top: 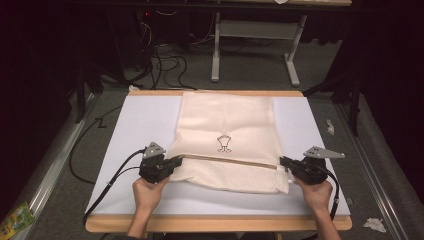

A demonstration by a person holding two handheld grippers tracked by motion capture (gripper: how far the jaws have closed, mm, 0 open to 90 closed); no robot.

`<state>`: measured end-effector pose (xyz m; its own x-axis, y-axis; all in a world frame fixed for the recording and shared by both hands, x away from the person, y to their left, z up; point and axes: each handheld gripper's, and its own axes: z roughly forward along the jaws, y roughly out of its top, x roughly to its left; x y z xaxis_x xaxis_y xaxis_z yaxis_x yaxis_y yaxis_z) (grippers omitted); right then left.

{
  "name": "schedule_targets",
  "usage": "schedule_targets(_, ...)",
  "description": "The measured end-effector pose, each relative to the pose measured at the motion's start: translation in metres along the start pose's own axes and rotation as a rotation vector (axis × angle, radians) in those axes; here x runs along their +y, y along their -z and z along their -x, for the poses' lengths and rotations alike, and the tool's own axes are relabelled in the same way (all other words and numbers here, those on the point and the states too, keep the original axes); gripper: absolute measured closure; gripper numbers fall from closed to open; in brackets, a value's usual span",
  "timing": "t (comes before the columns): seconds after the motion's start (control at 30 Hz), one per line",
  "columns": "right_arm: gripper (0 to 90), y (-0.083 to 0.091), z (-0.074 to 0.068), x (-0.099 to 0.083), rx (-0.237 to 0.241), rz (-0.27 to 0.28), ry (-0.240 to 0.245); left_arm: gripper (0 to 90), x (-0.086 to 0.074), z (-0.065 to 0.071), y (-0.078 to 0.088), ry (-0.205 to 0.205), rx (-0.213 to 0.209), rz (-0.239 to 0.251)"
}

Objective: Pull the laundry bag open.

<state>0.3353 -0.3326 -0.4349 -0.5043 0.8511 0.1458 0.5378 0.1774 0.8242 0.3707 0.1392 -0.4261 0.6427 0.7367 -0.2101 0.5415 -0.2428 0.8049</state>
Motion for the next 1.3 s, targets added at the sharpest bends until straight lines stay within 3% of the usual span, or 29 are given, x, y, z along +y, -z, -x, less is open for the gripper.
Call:
schedule_targets(0.1, 88.9, 0.001, 0.007, 0.001, -0.006, 0.020, -0.034, 87.2, -0.001, 0.002, -0.001, -0.011, -0.005, -0.001)
schedule_targets(0.2, 88.9, 0.000, 0.008, 0.001, -0.010, 0.021, -0.037, 87.2, -0.002, 0.002, -0.001, -0.016, 0.001, -0.006)
schedule_targets(0.4, 89.0, 0.002, 0.013, 0.001, -0.038, 0.016, -0.061, 87.2, -0.005, -0.008, 0.010, 0.014, 0.022, 0.027)
schedule_targets(0.73, 89.0, 0.003, 0.017, 0.001, -0.048, 0.016, -0.054, 87.2, -0.005, -0.009, 0.013, 0.015, 0.032, 0.036)
schedule_targets(1.03, 89.0, 0.007, 0.024, -0.001, -0.041, 0.029, -0.087, 87.2, -0.003, -0.005, 0.012, 0.006, 0.023, 0.043)
schedule_targets(1.13, 89.0, 0.006, 0.024, 0.000, -0.071, 0.016, -0.071, 87.2, -0.005, -0.005, 0.013, -0.005, 0.040, 0.037)
schedule_targets(1.3, 89.0, 0.006, 0.026, 0.003, -0.079, 0.009, -0.066, 87.2, -0.007, -0.005, 0.013, -0.015, 0.040, 0.026)
